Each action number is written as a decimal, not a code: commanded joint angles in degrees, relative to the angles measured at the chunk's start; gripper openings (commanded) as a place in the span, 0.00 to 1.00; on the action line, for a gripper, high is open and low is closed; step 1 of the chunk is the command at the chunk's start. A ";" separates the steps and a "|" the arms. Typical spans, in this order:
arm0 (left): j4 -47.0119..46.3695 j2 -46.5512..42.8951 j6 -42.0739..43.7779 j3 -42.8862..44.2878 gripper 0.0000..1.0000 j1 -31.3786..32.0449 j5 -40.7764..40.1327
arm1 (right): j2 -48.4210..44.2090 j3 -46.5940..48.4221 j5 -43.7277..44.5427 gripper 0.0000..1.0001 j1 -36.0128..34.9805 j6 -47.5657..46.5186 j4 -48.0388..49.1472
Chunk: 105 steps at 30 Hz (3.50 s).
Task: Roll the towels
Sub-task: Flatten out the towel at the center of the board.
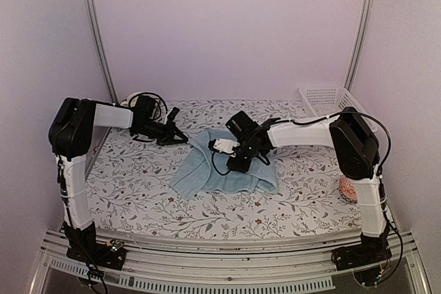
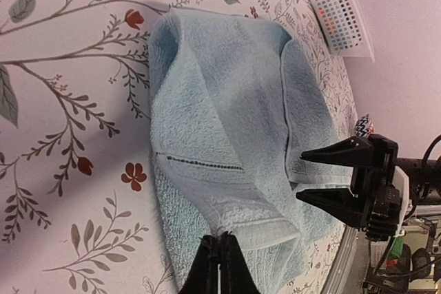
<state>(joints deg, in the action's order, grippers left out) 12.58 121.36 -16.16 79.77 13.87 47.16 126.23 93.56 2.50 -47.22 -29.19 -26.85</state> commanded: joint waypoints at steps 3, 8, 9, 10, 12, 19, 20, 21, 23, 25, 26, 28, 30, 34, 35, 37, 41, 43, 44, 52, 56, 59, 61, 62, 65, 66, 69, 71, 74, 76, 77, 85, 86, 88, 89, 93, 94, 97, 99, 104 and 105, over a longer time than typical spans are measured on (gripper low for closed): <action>-1.09 -2.57 0.17 -1.17 0.00 -0.33 0.40 | 2.74 1.79 3.32 0.45 -0.02 1.35 -0.11; -1.19 -2.79 0.08 -1.28 0.00 -0.53 0.16 | 3.47 1.90 2.35 0.35 0.01 1.11 -0.22; -1.10 -2.83 0.08 -1.28 0.00 -0.54 -0.05 | 3.61 1.90 2.22 0.33 -0.04 1.14 -0.14; -1.08 -2.92 0.08 -1.21 0.00 -0.59 -0.11 | 3.75 1.89 2.28 0.29 -0.03 1.15 -0.13; -1.15 -3.12 0.16 -1.13 0.00 -0.51 -0.26 | 3.92 1.91 2.77 0.23 0.00 1.02 -0.13; 0.13 -4.33 1.23 0.45 0.00 -0.53 -1.98 | 2.07 2.14 4.48 0.02 0.28 1.03 0.05; 0.63 -4.53 1.77 0.99 0.00 -0.51 -2.28 | 1.19 2.15 4.19 0.02 0.60 1.19 0.00; 1.31 -4.72 2.20 1.64 0.00 -0.57 -2.75 | 0.34 2.15 3.73 0.02 1.01 1.29 -0.07; 2.77 -4.82 3.16 2.90 0.00 -0.56 -3.47 | -1.29 2.15 2.73 0.02 1.98 1.46 -0.56; 4.10 -4.89 3.96 3.99 0.00 -0.58 -4.16 | -2.60 1.71 1.79 0.02 3.01 1.33 -1.02; 4.47 -4.90 4.17 4.33 0.00 -0.52 -4.47 | -3.29 1.24 1.10 0.02 3.64 1.37 -0.98; 4.92 -5.07 4.36 4.64 0.00 -0.51 -4.89 | -4.45 0.58 -0.49 0.02 4.75 1.71 -0.80; 5.17 -5.08 4.24 4.67 0.00 -0.51 -4.99 | -5.40 0.32 -2.25 0.02 5.73 2.26 -1.02; 5.80 -5.16 4.13 4.78 0.00 -0.52 -5.54 | -6.96 0.20 -6.74 0.02 7.20 3.12 -1.28; 5.98 -5.29 4.17 4.83 0.00 -0.55 -5.74 | -7.15 0.22 -7.89 0.02 7.55 3.53 -1.29; 6.50 -5.49 4.26 4.95 0.00 -0.52 -6.54 | -7.23 0.39 -10.59 0.02 8.18 3.93 -1.52; 8.59 -5.67 4.62 5.68 0.00 -0.54 -8.29 | -7.52 0.28 -15.26 0.02 10.02 4.87 -2.17; 9.90 -5.70 4.27 6.08 0.00 -0.52 -10.42 | -7.94 -0.56 -17.25 0.02 11.23 5.59 -2.43; 10.45 -5.62 4.04 6.24 0.00 -0.51 -11.76 | -8.27 -1.21 -18.02 0.02 11.84 5.84 -2.30; 11.02 -3.00 3.03 6.80 0.00 -0.41 -14.10 | -8.32 -4.14 -21.77 0.02 14.92 7.90 -1.28; 9.12 -1.59 1.39 7.17 0.00 0.22 -13.42 | -7.12 -3.46 -23.23 0.02 15.67 9.03 -1.80; 9.67 -0.27 0.70 8.60 0.00 1.02 -13.68 | -6.67 -2.60 -23.99 0.03 16.38 10.03 -1.95; 9.68 0.45 0.37 9.19 0.00 1.37 -13.82 | -6.37 -2.13 -24.38 0.06 16.79 10.35 -2.15; 9.62 0.72 0.12 9.44 0.00 1.48 -13.92 | -6.30 -2.05 -24.61 0.10 17.00 10.50 -2.09; 9.76 1.43 -1.40 9.70 0.00 1.57 -15.51 | -5.57 -1.54 -25.31 0.11 17.37 11.05 -2.27; 10.12 1.69 -2.02 9.75 0.00 1.57 -16.50 | -5.30 -1.31 -25.35 0.10 17.42 11.00 -2.41; 11.61 2.21 -3.99 9.26 0.00 1.38 -19.15 | -4.67 -0.56 -24.97 0.05 17.49 11.23 -2.96; 10.35 1.58 -4.91 7.58 0.00 1.48 -18.93 | -4.35 -0.31 -24.63 0.03 17.49 11.26 -3.20; 8.12 0.33 -5.79 5.52 0.00 1.45 -18.42 | -4.07 -0.13 -24.02 0.02 17.51 11.42 -3.37; 7.82 -0.01 -5.61 5.10 0.00 1.43 -17.73 | -4.11 -0.13 -23.82 0.02 17.47 11.52 -3.38; 7.86 -0.13 -5.44 5.05 0.00 1.44 -17.46 | -4.15 -0.13 -23.50 0.02 17.50 11.45 -3.45; 13.19 -3.23 -0.51 8.87 0.00 1.28 -25.18 | -8.34 0.21 -17.02 0.02 18.09 11.55 -2.97; 14.70 -3.54 1.01 10.41 0.00 1.26 -26.94 | -9.31 0.36 -16.40 0.02 18.53 11.53 -2.95; 17.01 -4.34 4.36 13.48 0.00 0.77 -29.37 | -11.49 0.55 -15.19 0.02 19.77 11.64 -2.67; 17.87 -4.96 5.71 14.55 0.00 0.55 -30.58 | -12.82 0.50 -14.70 0.02 20.55 11.76 -2.41; 18.82 -8.03 11.96 16.12 0.00 -0.13 -35.12 | -18.79 -0.29 -13.09 0.02 23.43 11.81 -0.79; 18.80 -10.59 13.91 16.19 0.00 -0.17 -36.14 | -20.42 -0.67 -12.79 0.02 23.88 11.46 -0.28; 18.59 -13.89 18.61 15.85 0.00 -0.19 -36.80 | -25.69 -2.32 -11.55 0.02 24.57 10.06 1.36; 18.14 -16.47 21.21 14.85 0.00 -0.21 -37.75 | -29.03 -3.54 -10.05 0.02 24.73 9.55 2.42; 12.52 -26.70 27.35 6.52 0.00 -0.10 -40.56 | -38.10 -7.95 -8.56 0.02 24.98 9.21 5.42; 10.96 -29.14 28.65 4.42 0.00 -0.04 -40.63 | -39.96 -9.27 -8.76 0.02 24.99 9.08 6.09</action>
<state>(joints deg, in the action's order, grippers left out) 28.05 99.46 4.99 90.04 14.06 9.32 92.42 88.36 -7.92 -22.13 -19.27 -24.05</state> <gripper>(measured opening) 0.006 0.021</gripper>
